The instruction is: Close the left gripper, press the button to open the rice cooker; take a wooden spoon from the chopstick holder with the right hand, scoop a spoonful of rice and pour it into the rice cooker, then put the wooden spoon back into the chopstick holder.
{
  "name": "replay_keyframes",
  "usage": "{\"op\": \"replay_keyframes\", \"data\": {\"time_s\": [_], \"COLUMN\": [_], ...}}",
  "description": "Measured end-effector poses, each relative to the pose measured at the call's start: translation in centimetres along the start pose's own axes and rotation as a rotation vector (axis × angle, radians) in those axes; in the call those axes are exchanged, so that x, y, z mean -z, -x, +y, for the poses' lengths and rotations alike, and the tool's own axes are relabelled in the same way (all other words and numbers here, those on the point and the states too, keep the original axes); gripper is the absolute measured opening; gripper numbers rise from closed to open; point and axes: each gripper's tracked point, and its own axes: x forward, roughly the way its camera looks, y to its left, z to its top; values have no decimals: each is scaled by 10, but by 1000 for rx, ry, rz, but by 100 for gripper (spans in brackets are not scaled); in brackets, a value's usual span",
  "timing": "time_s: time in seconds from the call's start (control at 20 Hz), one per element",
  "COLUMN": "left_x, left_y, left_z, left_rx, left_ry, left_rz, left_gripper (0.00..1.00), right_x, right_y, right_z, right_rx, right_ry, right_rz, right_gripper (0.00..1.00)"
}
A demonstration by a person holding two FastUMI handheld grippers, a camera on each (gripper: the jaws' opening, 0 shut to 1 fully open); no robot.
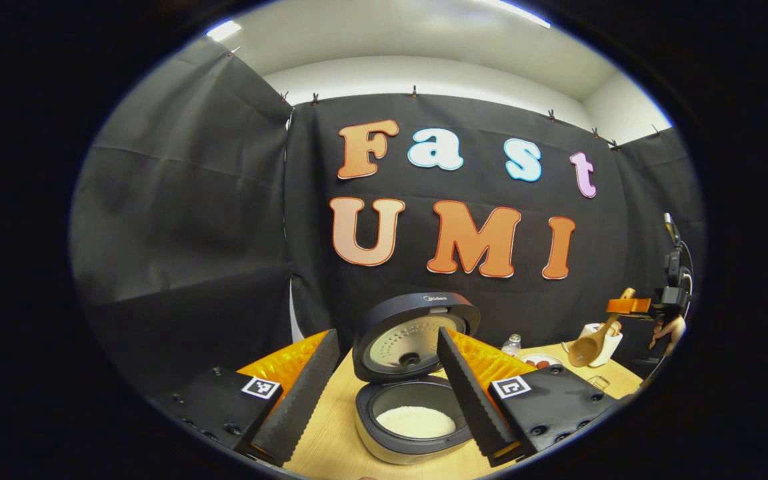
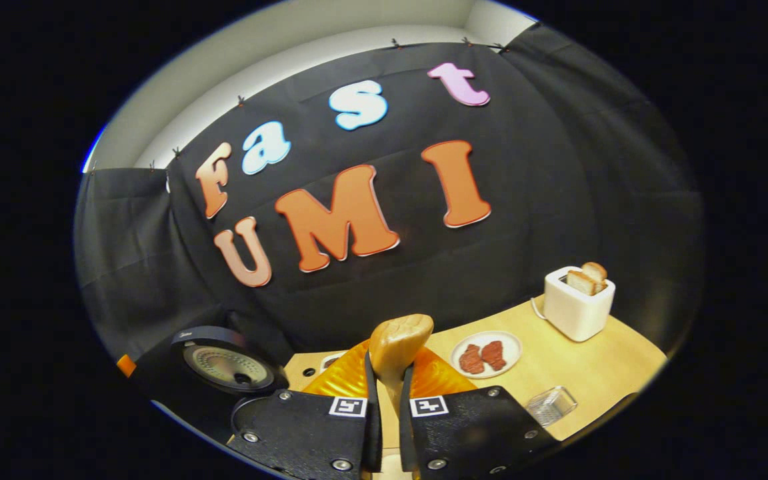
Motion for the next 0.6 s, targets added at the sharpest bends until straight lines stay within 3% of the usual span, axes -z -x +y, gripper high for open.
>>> {"op": "replay_keyframes", "data": {"time_s": [0.35,0.6], "left_x": [-3,-5], "left_y": [1,7], "left_z": [-11,-15], "left_rx": [-28,-48], "left_ry": [-40,-49], "left_rz": [5,3], "left_gripper": [98,98], "right_x": [10,50], "right_y": [19,14], "right_z": [-136,-185], "right_rx": [195,247], "right_ry": [-13,-64], "right_rz": [-4,46], "right_gripper": [10,10]}}
